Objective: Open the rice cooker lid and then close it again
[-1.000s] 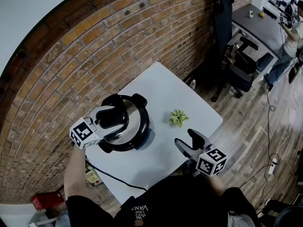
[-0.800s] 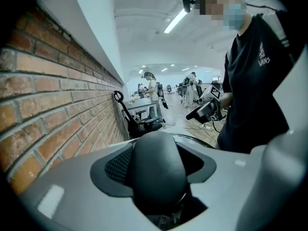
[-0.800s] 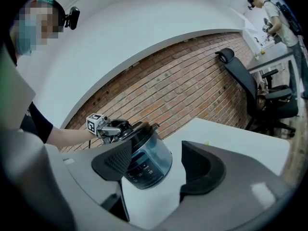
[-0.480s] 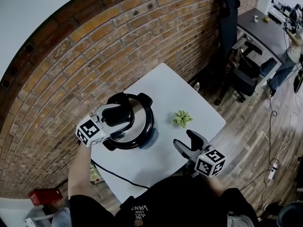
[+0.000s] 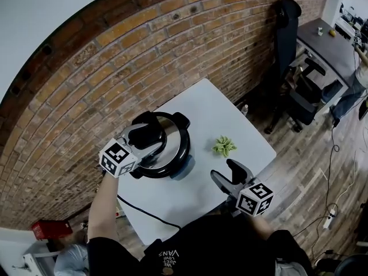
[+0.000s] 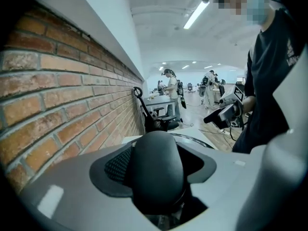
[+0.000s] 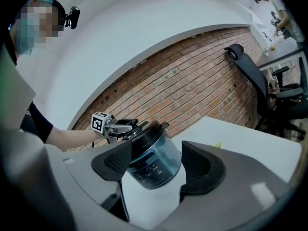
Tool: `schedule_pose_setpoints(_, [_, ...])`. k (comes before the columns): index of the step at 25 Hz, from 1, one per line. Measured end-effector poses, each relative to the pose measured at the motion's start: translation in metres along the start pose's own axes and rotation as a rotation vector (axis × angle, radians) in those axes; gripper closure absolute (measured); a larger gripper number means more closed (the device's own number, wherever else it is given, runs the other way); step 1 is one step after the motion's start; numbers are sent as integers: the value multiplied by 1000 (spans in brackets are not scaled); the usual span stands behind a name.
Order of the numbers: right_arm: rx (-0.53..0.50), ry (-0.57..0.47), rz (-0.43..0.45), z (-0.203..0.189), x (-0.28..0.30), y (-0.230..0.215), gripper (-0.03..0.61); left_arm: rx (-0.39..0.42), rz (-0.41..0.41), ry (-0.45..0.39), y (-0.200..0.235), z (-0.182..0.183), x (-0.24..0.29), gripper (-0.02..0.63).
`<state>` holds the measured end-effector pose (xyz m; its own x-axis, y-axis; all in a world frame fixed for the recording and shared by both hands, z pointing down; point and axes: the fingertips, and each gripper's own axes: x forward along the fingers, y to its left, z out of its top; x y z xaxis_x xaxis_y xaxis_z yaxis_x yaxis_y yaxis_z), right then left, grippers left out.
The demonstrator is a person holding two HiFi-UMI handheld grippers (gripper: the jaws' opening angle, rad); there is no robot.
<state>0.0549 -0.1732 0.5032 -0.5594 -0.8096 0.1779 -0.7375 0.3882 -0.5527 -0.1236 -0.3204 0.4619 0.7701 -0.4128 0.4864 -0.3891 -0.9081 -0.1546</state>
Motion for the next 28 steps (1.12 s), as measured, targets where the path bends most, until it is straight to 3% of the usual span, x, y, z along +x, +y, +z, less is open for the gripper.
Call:
schedule_pose_setpoints(12, [-20, 74, 127, 8, 21, -1, 264, -137, 227, 45, 10, -5, 0, 334])
schedule_pose_setpoints(22, [-78, 166, 304, 26, 38, -9, 264, -197, 283, 47, 11, -9, -4, 333])
schedule_pose_setpoints(28, [-113, 234, 412, 34, 49, -17, 264, -211, 488, 68, 14, -11, -14, 304])
